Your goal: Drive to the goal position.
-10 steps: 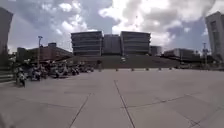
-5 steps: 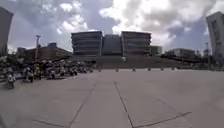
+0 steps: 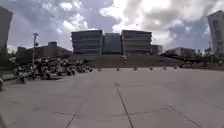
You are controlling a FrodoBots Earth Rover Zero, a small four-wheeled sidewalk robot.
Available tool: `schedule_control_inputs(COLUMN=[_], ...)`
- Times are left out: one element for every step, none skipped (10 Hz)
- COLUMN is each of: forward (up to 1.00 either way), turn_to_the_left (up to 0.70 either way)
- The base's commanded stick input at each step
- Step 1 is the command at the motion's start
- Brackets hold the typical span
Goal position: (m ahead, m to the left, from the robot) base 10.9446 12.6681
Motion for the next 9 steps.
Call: schedule_control_inputs(forward=[1.00,1.00,1.00,1.00,1.00,1.00,1.00,1.00,1.00], turn_to_the_left=[0.00,0.00,0.00,0.00,0.00,0.00,0.00,0.00,0.00])
